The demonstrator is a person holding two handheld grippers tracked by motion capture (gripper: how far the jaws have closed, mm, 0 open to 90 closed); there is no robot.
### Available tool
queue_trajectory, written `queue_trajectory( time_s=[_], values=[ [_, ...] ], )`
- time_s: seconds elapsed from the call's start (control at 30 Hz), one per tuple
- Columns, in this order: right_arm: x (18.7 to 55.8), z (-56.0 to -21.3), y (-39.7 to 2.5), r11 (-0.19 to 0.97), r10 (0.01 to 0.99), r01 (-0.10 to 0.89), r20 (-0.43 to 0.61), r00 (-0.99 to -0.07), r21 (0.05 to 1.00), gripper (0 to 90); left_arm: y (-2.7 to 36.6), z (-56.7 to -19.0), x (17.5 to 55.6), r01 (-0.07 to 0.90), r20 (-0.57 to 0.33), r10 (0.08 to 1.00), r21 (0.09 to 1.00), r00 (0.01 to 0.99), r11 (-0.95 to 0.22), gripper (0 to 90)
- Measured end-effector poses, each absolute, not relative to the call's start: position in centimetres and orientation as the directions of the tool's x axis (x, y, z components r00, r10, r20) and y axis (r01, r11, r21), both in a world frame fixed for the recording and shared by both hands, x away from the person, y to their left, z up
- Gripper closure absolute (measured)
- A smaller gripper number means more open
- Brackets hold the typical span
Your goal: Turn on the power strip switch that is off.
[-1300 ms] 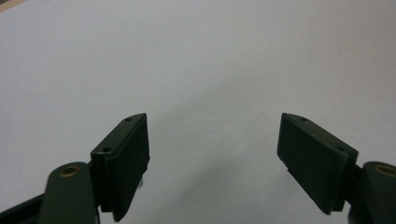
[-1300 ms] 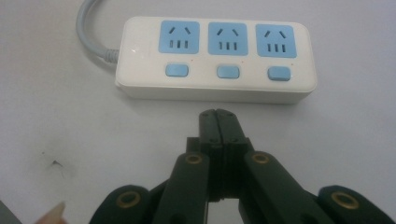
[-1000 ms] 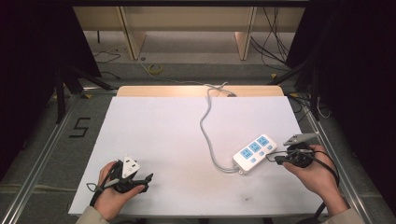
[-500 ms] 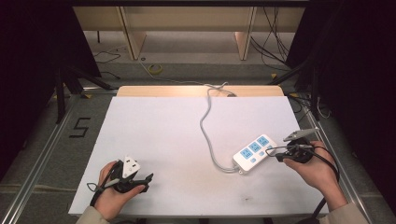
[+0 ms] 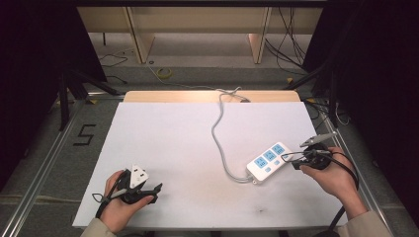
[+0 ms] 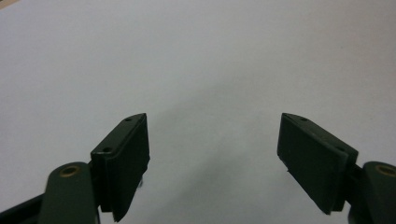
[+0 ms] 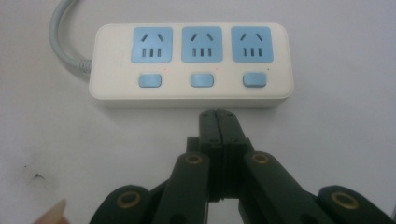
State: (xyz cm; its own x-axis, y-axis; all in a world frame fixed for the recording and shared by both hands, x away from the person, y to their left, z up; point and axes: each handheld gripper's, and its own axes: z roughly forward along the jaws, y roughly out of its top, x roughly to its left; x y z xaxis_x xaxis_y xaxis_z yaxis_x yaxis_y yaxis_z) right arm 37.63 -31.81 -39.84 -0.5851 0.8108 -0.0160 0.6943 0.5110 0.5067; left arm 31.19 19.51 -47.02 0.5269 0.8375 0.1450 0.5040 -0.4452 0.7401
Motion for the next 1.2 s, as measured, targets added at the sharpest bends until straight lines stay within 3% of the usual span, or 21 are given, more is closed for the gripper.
queue_trajectory(
  time_s=[1.2],
  values=[
    [39.6, -39.5, -31.9, 0.503, 0.824, 0.725, -0.007, -0.567, 0.471, 90.0, 19.4, -47.1, 31.3, 0.501, 0.151, 0.833, 0.736, 0.532, -0.454, 25.0]
  ],
)
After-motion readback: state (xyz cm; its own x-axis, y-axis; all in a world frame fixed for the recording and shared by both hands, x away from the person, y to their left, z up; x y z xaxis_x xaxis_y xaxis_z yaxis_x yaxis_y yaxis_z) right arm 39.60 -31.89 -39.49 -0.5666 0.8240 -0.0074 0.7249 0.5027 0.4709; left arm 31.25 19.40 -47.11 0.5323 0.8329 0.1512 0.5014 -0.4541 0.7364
